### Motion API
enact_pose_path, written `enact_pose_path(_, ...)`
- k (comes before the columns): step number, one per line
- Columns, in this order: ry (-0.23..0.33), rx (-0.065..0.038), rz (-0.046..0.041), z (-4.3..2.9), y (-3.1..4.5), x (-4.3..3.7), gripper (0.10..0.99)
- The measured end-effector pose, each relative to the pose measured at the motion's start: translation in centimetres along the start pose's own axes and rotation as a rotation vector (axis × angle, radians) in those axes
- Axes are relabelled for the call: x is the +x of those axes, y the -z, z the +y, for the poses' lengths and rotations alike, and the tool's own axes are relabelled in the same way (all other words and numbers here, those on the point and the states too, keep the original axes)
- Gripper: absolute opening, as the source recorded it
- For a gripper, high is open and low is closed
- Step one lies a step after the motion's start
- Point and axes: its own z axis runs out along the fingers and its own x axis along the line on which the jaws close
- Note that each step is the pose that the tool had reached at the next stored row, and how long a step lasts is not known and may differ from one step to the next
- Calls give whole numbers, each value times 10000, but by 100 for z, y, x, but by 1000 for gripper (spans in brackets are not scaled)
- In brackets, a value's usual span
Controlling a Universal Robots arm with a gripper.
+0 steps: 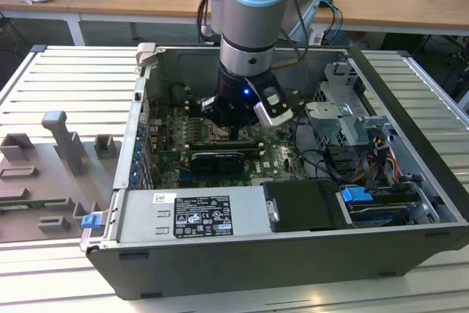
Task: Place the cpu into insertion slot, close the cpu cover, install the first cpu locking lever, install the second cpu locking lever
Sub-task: 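Install the second cpu locking lever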
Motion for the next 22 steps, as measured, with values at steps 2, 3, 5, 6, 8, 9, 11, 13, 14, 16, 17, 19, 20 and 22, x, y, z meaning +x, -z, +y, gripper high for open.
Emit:
enact_pose_path(2, 2, -84, -3, 1, -1, 45, 106)
enact_pose_path(3, 3, -135, -5, 2, -2, 75, 106)
enact_pose_path(5, 5, -201, -7, 4, -3, 117, 106)
enact_pose_path(6, 5, -240, -8, 4, -5, 140, 106)
enact_pose_path(8, 7, -354, -14, 4, -22, 169, 106)
enact_pose_path(9, 7, -387, -13, 2, -35, 170, 106)
enact_pose_path(11, 8, -422, -15, -2, -68, 169, 106)
enact_pose_path(13, 8, -444, -14, -6, -95, 170, 106)
enact_pose_path(14, 9, -463, -16, -9, -118, 170, 106)
enact_pose_path(16, 10, -497, -16, -11, -138, 169, 106)
enact_pose_path(17, 10, -521, -18, -13, -156, 169, 106)
enact_pose_path(19, 16, -692, -23, -48, -174, 215, 106)
enact_pose_path(20, 16, -783, -26, -74, -172, 234, 106)
enact_pose_path(22, 28, -1008, -32, -105, -171, 271, 106)
